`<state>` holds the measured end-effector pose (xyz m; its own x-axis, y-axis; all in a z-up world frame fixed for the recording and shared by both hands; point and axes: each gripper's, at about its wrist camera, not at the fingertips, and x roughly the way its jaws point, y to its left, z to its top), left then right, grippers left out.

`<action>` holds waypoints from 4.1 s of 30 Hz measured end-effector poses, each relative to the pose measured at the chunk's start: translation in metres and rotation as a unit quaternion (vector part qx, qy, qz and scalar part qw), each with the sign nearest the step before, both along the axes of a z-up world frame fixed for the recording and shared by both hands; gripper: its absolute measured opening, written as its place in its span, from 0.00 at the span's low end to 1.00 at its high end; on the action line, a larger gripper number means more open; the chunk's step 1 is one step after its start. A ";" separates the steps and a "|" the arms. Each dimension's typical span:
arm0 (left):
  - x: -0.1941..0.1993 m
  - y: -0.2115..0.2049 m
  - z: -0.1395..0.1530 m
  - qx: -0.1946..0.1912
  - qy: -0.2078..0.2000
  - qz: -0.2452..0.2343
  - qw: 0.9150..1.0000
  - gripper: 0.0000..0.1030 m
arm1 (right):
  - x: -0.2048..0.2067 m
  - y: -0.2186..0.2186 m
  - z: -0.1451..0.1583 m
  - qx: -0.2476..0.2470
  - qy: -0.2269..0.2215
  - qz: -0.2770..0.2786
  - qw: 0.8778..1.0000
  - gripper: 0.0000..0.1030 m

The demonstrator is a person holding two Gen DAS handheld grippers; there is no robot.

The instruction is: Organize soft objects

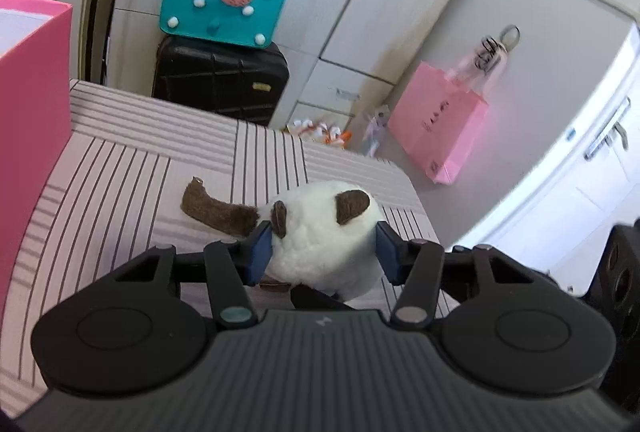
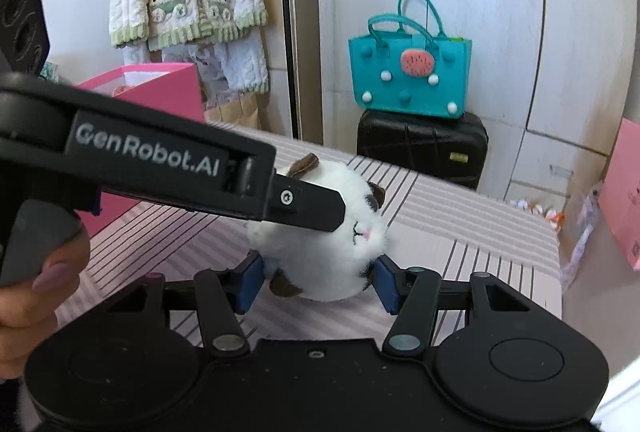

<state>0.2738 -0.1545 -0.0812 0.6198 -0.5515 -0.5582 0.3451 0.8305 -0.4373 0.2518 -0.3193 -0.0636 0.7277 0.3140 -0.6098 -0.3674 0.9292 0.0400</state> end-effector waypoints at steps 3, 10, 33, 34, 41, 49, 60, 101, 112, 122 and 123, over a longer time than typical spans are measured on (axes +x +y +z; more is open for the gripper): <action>-0.013 0.007 0.004 -0.007 0.006 -0.017 1.000 0.51 | -0.012 0.001 0.008 0.012 0.036 -0.019 0.999 0.61; -0.047 0.025 0.015 -0.015 0.007 -0.044 0.999 0.51 | -0.053 0.011 0.017 0.030 0.026 -0.036 0.999 0.61; -0.149 0.108 0.069 -0.001 -0.032 -0.067 0.997 0.50 | -0.146 0.073 0.071 0.041 0.001 0.031 0.999 0.67; -0.153 0.113 0.072 -0.002 -0.037 -0.067 0.997 0.49 | -0.148 0.076 0.074 0.043 -0.003 0.037 0.998 0.68; -0.169 0.147 0.087 -0.013 -0.064 -0.049 0.997 0.49 | -0.153 0.104 0.095 0.045 -0.027 0.071 0.996 0.68; -0.173 0.180 0.103 -0.017 -0.105 -0.011 0.994 0.49 | -0.150 0.133 0.116 0.048 -0.060 0.113 0.991 0.68; -0.142 0.214 0.127 -0.013 -0.143 0.031 0.989 0.50 | -0.111 0.165 0.143 0.056 -0.090 0.145 0.984 0.60; -0.060 0.237 0.075 0.077 -0.052 0.137 0.986 0.51 | -0.052 0.201 0.096 -0.007 -0.080 0.103 0.991 0.66; -0.122 0.225 0.103 0.097 -0.088 0.099 0.986 0.66 | -0.105 0.188 0.122 0.011 -0.074 0.073 0.994 0.73; -0.166 0.221 0.124 0.118 -0.121 0.093 0.981 0.97 | -0.139 0.170 0.139 0.010 -0.061 0.009 0.998 0.98; -0.168 0.222 0.124 0.116 -0.122 0.095 0.981 0.99 | -0.141 0.168 0.140 0.008 -0.054 0.000 0.999 1.00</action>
